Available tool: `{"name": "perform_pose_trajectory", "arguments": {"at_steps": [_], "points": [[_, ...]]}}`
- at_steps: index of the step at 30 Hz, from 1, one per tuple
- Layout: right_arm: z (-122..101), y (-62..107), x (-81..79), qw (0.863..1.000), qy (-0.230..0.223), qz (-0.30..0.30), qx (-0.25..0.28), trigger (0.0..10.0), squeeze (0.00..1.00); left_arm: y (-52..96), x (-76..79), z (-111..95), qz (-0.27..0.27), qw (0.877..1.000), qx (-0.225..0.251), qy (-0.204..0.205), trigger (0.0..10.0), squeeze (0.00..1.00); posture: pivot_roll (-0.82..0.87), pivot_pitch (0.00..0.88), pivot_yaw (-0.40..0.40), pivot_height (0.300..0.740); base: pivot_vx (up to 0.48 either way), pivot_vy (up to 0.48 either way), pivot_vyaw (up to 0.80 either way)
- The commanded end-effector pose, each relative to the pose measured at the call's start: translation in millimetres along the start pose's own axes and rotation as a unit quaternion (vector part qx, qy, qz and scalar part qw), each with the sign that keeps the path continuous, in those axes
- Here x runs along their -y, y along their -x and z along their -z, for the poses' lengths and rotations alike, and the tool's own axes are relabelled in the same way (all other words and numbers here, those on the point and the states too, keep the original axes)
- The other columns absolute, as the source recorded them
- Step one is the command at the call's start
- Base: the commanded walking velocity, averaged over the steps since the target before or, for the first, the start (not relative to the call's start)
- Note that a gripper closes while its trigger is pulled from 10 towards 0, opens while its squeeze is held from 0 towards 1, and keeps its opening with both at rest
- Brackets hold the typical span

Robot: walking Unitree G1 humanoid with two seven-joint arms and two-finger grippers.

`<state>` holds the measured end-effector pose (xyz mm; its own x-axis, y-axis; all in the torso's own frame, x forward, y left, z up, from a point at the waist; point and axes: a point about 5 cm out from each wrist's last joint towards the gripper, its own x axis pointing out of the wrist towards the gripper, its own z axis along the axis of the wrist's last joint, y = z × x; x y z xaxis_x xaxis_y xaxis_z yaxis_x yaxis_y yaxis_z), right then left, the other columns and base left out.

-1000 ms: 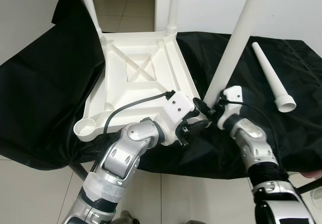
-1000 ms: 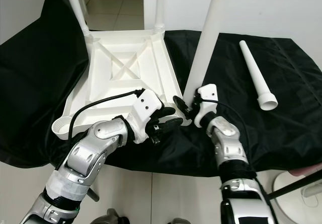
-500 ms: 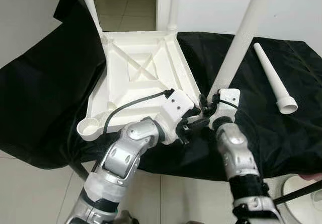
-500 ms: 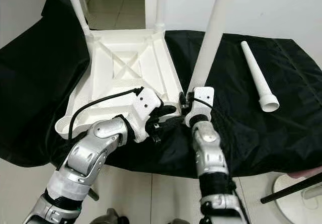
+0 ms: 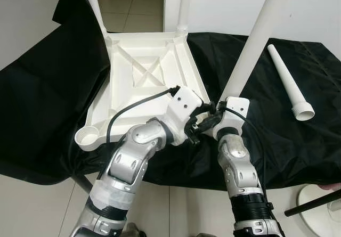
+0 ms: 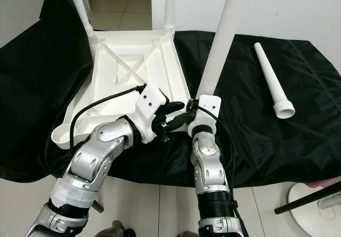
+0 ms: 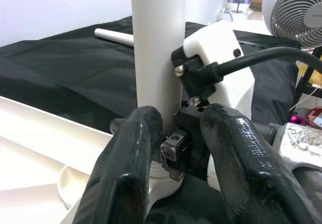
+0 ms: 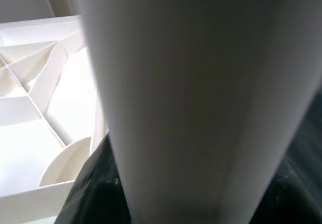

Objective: Building children table

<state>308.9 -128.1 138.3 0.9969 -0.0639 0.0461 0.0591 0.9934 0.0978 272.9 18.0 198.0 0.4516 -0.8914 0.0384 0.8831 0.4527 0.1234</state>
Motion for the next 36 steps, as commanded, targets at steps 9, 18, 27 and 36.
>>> {"name": "perform_pose_trajectory", "arguments": {"at_steps": [9, 18, 27, 36], "points": [[-1.3, 3.6, 4.2, 0.997, 0.009, -0.071, -0.005, 10.0, 1.00, 0.6, -9.3, 1.6, -0.068, 0.998, -0.010, -0.010, 10.0, 0.00, -0.04, 0.000, 0.024, 0.740, 0.000, 0.000, 0.00], [-5.4, 2.3, 16.5, 0.987, 0.038, -0.156, 0.005, 10.0, 0.00, 3.8, -7.4, 6.8, -0.060, 0.998, -0.020, -0.025, 10.0, 0.00, -0.04, 0.000, 0.023, 0.740, 0.000, 0.000, 0.00], [-10.3, -3.4, 34.2, 0.955, 0.086, -0.284, 0.010, 10.0, 0.00, 7.2, -5.5, 10.2, -0.043, 0.998, -0.029, -0.018, 10.0, 0.00, -0.04, 0.000, 0.043, 0.740, 0.000, 0.000, 0.00], [-8.6, -12.4, 39.0, 0.938, 0.127, -0.324, 0.002, 10.0, 0.00, 11.8, 8.5, 23.7, 0.016, 0.998, -0.066, -0.019, 10.0, 0.00, -0.04, 0.000, 0.054, 0.740, 0.000, 0.000, 0.00]]}}
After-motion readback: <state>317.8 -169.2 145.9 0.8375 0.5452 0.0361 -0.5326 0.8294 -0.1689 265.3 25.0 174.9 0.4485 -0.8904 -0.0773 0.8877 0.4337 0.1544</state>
